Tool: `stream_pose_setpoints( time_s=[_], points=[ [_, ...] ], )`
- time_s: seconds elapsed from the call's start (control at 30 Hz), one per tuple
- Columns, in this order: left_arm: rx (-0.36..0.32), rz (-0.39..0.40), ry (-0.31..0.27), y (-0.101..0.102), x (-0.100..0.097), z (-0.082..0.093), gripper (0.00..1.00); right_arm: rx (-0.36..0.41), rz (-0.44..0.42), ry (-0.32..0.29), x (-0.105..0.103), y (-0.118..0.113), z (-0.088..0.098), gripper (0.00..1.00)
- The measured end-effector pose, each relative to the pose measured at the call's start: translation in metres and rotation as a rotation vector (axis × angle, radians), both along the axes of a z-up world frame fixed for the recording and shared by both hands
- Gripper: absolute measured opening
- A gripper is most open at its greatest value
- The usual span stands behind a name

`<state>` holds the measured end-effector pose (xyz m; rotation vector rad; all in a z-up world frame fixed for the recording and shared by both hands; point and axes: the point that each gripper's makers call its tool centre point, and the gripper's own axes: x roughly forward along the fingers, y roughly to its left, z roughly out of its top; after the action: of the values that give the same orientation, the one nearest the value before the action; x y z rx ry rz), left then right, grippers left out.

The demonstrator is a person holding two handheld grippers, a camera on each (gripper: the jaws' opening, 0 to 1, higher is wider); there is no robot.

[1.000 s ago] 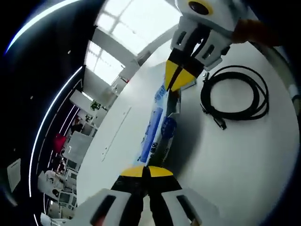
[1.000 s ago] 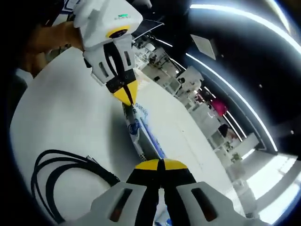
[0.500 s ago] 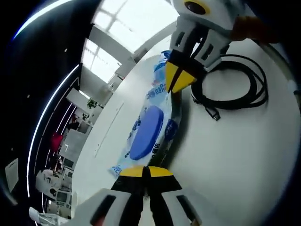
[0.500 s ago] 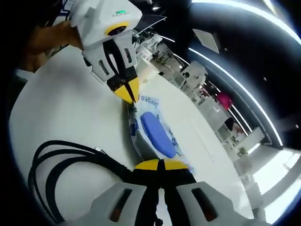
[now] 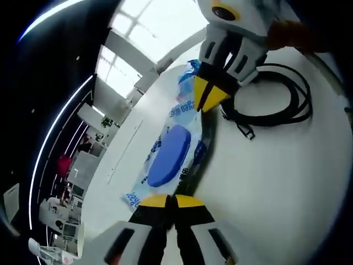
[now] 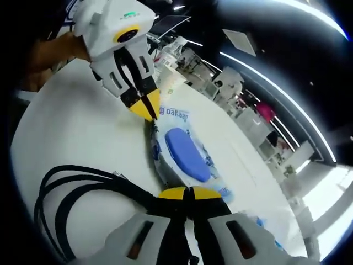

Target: Arrange the tabletop items into an orderly group along one side of the table until the central work area is clear of visible clutter.

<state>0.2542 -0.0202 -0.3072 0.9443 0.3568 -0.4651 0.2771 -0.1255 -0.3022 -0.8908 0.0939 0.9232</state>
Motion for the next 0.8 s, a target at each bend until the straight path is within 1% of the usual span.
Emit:
stream_pose_setpoints(
  time_s=[0.07, 0.13, 0.23, 0.33, 0.4, 0.43, 0.5, 0.6, 0.8],
  points=[
    [-0.01, 0.0, 0.01, 0.0, -0.002, 0.0, 0.05, 0.009, -0.018, -0.009, 0.005, -0.004, 0.003, 0.07],
    [-0.005, 0.018, 0.029, 0.003, -0.004, -0.002, 0.08, 0.027, -0.022, -0.006, 0.005, -0.006, 0.008, 0.09],
    [-0.006, 0.018, 0.025, 0.006, -0.004, 0.001, 0.1, 0.044, -0.019, 0.005, 0.0, -0.008, 0.009, 0.1],
    [-0.032, 0.016, 0.021, 0.005, -0.007, 0.005, 0.11, 0.043, -0.012, 0.022, -0.006, -0.008, 0.009, 0.1],
    [-0.03, 0.016, 0.019, 0.005, -0.007, 0.005, 0.11, 0.05, -0.009, 0.023, -0.008, -0.008, 0.011, 0.1],
    [-0.028, 0.02, 0.015, 0.005, -0.007, 0.006, 0.11, 0.062, -0.008, 0.026, -0.014, -0.009, 0.012, 0.1],
    [-0.026, 0.021, 0.009, 0.004, -0.01, 0.007, 0.11, 0.061, -0.007, 0.011, -0.018, -0.009, 0.016, 0.1],
    [-0.029, 0.02, 0.002, 0.004, -0.011, 0.011, 0.11, 0.064, -0.003, 0.006, -0.024, -0.008, 0.02, 0.1],
    [-0.031, 0.023, -0.015, 0.006, -0.011, 0.019, 0.12, 0.063, -0.002, -0.005, -0.027, -0.006, 0.025, 0.11]
  ],
)
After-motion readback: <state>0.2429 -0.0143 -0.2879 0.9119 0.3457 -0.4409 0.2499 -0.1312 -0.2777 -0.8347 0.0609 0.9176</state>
